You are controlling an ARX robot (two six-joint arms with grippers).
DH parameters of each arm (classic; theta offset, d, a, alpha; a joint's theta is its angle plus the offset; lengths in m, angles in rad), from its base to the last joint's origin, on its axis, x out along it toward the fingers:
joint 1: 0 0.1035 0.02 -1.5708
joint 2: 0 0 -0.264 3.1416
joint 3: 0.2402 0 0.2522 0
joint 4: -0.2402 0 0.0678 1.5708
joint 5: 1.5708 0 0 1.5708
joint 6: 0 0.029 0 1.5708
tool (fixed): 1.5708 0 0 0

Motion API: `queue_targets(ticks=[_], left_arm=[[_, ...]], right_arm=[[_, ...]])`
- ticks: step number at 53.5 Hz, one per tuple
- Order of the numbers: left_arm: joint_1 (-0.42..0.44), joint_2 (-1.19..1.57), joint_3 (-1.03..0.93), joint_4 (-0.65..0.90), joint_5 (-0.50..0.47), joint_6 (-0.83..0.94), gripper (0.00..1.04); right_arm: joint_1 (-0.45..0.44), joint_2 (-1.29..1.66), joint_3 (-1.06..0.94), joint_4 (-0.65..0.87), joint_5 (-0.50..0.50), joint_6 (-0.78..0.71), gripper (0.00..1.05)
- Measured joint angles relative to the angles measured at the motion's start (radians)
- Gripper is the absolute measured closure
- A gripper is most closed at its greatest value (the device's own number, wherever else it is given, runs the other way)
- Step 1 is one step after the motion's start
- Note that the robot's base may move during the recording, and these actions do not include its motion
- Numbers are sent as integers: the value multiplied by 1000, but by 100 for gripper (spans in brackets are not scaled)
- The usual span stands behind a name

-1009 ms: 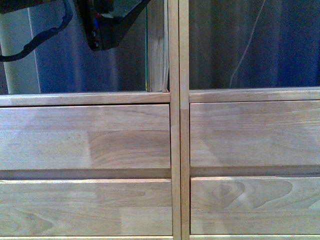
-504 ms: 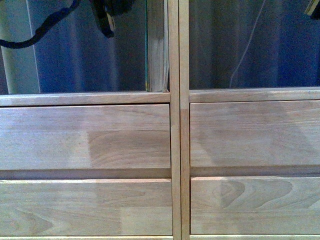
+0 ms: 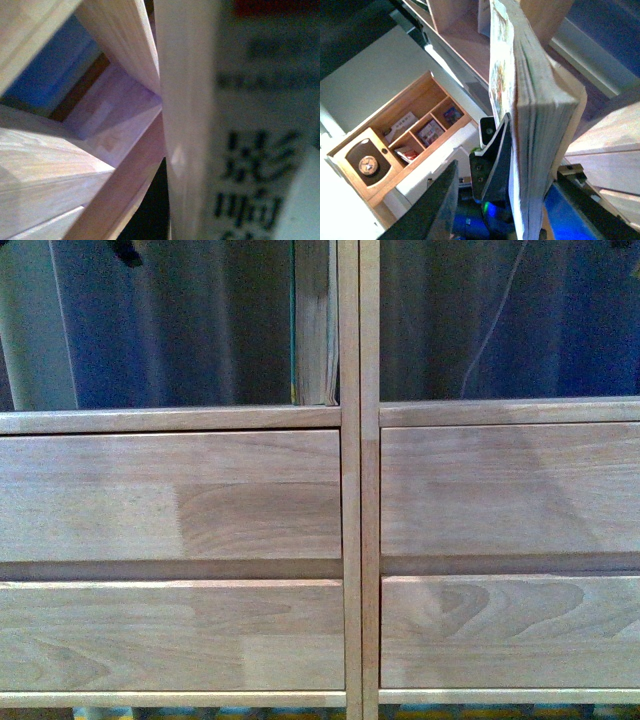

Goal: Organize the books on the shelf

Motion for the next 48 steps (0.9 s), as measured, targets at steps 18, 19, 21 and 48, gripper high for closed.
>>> queue_targets(ticks=[18,19,21,48], left_arm=[[148,36,58,-342,-152,647,98],[151,41,63,-343,-158,658,98],[162,59,82,-343,-178,729,98],[185,346,390,-420,-301,1244,98]], right_arm=[[-381,-187,-95,-294,-212,-283,7],[-388,-190,-95,-302,-212,-283,7],[-427,-204,-95,-342,-231,-337,7],[-665,-365,-54,-661,-277,-903,7]])
